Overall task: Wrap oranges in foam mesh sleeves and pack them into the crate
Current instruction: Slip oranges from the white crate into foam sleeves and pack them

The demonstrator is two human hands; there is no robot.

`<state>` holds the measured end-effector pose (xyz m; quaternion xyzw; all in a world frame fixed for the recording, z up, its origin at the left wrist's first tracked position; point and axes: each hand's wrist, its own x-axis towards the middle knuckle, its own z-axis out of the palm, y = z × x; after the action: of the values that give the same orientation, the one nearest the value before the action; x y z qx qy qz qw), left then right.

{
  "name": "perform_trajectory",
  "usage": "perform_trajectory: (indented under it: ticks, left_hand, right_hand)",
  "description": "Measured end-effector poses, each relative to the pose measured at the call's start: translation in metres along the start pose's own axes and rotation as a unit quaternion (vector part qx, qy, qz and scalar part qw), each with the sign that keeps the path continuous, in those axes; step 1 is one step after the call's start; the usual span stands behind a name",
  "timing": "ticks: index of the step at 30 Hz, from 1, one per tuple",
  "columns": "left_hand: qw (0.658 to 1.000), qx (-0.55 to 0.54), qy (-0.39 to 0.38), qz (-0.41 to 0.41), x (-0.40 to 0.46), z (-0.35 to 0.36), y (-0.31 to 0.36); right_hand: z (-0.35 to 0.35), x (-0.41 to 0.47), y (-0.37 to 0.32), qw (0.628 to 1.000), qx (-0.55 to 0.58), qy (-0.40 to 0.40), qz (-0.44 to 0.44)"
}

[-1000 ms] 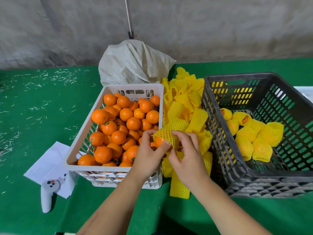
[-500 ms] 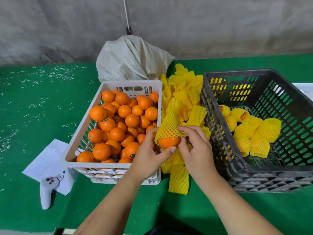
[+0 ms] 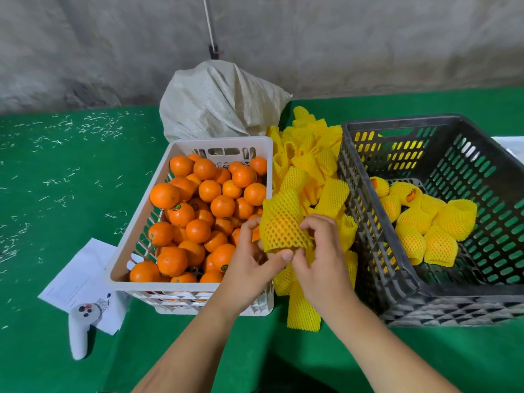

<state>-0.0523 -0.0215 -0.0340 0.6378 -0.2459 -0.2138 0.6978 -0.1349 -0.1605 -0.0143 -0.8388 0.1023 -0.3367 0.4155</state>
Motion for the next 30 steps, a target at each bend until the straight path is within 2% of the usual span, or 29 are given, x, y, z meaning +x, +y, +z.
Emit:
perform_trajectory:
  ticks: [2, 5, 9, 11, 13, 14, 16, 18, 20, 22, 25, 30]
  left_hand:
    - [0.999, 0.045, -0.009, 0.012, 0.002, 0.000, -0.001]
    - [0.993, 0.105, 0.029, 0.036, 0.005, 0.004, -0.003]
    - [0.993, 0.092, 0.044, 0.051, 0.004, 0.000, -0.006]
    - [0.993, 0.083, 0.068, 0.050, 0.004, -0.001, -0.006]
    - [0.992, 0.064, 0.100, 0.029, 0.005, -0.002, -0.005]
    - [0.991, 0.063, 0.114, 0.021, 0.006, -0.002, -0.005]
    - [0.988, 0.076, 0.134, 0.014, 0.005, -0.002, -0.002]
    - [0.986, 0.096, 0.133, 0.023, 0.003, -0.001, 0.003]
    - [0.986, 0.135, 0.097, 0.034, 0.001, 0.000, 0.005]
    - [0.985, 0.163, 0.053, 0.024, 0.000, 0.004, 0.003]
    - [0.988, 0.145, 0.049, -0.017, 0.000, 0.005, -0.001]
    - [0.989, 0.126, 0.072, 0.014, -0.002, 0.007, -0.003]
  right_hand:
    - [-0.006, 0.011, 0.007, 1.000, 0.002, -0.001, -0.011]
    - [-0.008, 0.016, 0.008, 0.998, -0.003, -0.020, -0.054]
    - [-0.002, 0.009, 0.007, 0.999, -0.016, -0.014, -0.046]
    - [-0.001, 0.004, 0.007, 0.996, -0.022, 0.004, -0.086]
    - [0.000, -0.001, 0.004, 0.993, -0.019, -0.031, -0.115]
    - [0.001, -0.003, 0.002, 0.994, -0.002, -0.062, -0.094]
    - [0.002, -0.007, -0.002, 0.990, 0.087, -0.105, 0.022]
    - [0.003, -0.005, -0.005, 0.954, 0.216, -0.122, 0.166]
    - [0.008, 0.002, -0.008, 0.908, 0.285, -0.165, 0.258]
    - [0.012, 0.005, -0.007, 0.896, 0.297, -0.155, 0.292]
    - [0.012, 0.009, -0.007, 0.870, 0.354, -0.071, 0.336]
    - [-0.018, 0.028, 0.008, 0.881, 0.338, 0.008, 0.332]
